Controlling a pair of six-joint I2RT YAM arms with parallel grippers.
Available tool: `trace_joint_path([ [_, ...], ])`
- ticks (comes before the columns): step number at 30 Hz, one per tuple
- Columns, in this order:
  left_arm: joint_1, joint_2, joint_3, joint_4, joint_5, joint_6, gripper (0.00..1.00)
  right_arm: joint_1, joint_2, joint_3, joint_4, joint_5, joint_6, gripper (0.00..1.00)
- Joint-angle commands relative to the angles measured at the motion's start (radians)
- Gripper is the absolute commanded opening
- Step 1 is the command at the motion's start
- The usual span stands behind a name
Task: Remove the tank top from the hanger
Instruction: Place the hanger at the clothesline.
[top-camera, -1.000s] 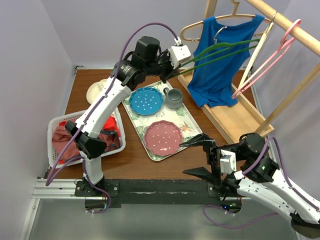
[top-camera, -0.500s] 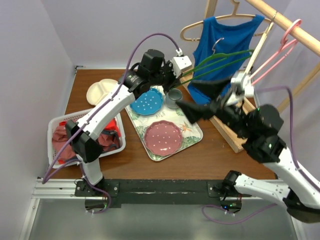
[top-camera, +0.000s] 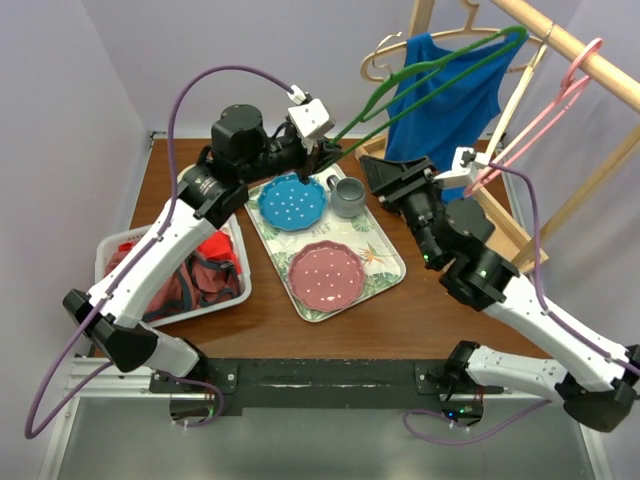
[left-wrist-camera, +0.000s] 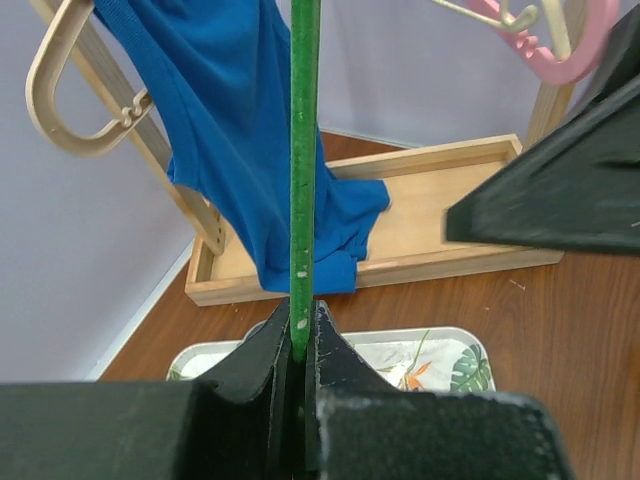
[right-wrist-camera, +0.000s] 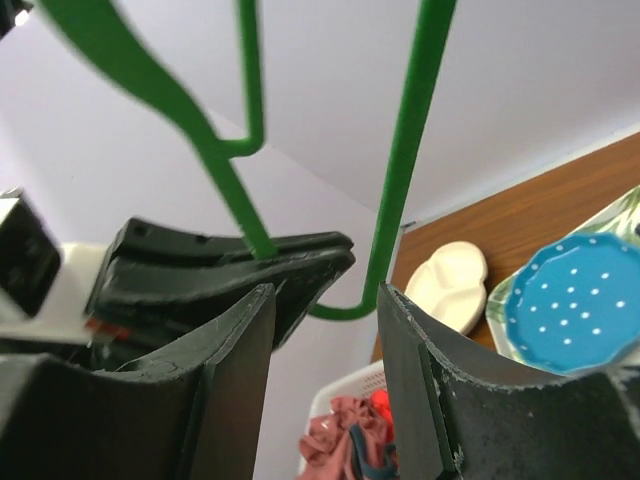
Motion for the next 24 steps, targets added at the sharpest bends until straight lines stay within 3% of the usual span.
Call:
trace_joint_path([
  [1,0.004,-0.005,-0.009,0.058,0.041,-0.03,0.0,0.003,0.063,0.047,0.099,0.086,0.165,0.5],
  [11,0.004,-0.016,-0.03,0.047,0.067,-0.038,0.0,0.003,0.123,0.018,0.234,0.084,0.201,0.5],
  [24,0.004,-0.027,-0.055,0.05,0.078,-0.055,0.0,0.002,0.233,0.078,0.237,0.092,0.184,0.45],
])
